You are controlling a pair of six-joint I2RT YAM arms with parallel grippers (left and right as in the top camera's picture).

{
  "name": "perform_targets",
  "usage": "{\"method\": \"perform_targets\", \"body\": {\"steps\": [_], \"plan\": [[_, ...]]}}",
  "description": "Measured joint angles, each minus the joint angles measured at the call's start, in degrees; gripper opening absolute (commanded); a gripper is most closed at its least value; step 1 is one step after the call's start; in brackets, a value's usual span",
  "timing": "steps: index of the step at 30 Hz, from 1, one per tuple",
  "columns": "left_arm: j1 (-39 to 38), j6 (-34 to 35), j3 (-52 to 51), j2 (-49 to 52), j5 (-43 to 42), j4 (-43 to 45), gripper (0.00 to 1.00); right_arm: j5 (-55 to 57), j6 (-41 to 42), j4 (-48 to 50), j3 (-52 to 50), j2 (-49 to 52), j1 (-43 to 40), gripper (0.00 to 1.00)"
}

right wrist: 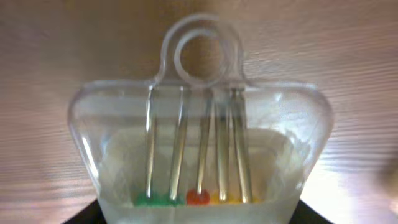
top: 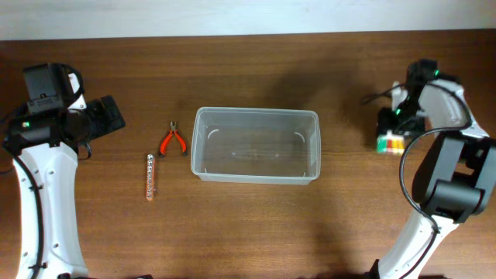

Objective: Pack container
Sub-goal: 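Carry the marker package into the container and release it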

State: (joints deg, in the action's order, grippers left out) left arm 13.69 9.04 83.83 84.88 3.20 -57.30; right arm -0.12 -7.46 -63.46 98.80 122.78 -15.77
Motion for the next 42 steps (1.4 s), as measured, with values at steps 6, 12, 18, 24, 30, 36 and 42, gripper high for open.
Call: {"method": "perform_targets", "body": {"steps": [6, 12, 18, 24, 30, 36, 42], "plan": [[0.0, 0.0, -0.02, 0.0, 0.0, -0.31, 0.99, -3.54, -0.22, -11.1, 23.63, -0.48, 2.16, 0.04], [0.0, 0.0, -0.02, -0.02, -0.02, -0.33, 0.99, -7.63, -7.1, -25.11, 44.09, -3.06, 15.82, 0.04], [0.0, 0.0, -0.02, -0.02, -0.02, -0.33, 0.99, -8.57, -17.7, -29.79, 47.23, -4.22, 32.2, 0.04], [0.0, 0.0, -0.02, -0.02, -0.02, -0.37, 0.99, -5.38, -24.52, -29.92, 40.44, -4.22, 40.57, 0.04], [0.0, 0.0, -0.04, -0.02, -0.02, -0.37, 0.99, -3.39, -26.03, -20.85, 23.41, -4.22, 41.44, 0.04], [0.0, 0.0, -0.07, -0.02, -0.02, -0.37, 0.99, -2.69, -26.4, -8.33, 7.08, -3.89, 41.44, 0.04], [0.0, 0.0, -0.07, -0.02, 0.0, -0.52, 0.99, -2.69, -26.86, 0.46, -3.1, -3.67, 41.44, 0.11]]}}
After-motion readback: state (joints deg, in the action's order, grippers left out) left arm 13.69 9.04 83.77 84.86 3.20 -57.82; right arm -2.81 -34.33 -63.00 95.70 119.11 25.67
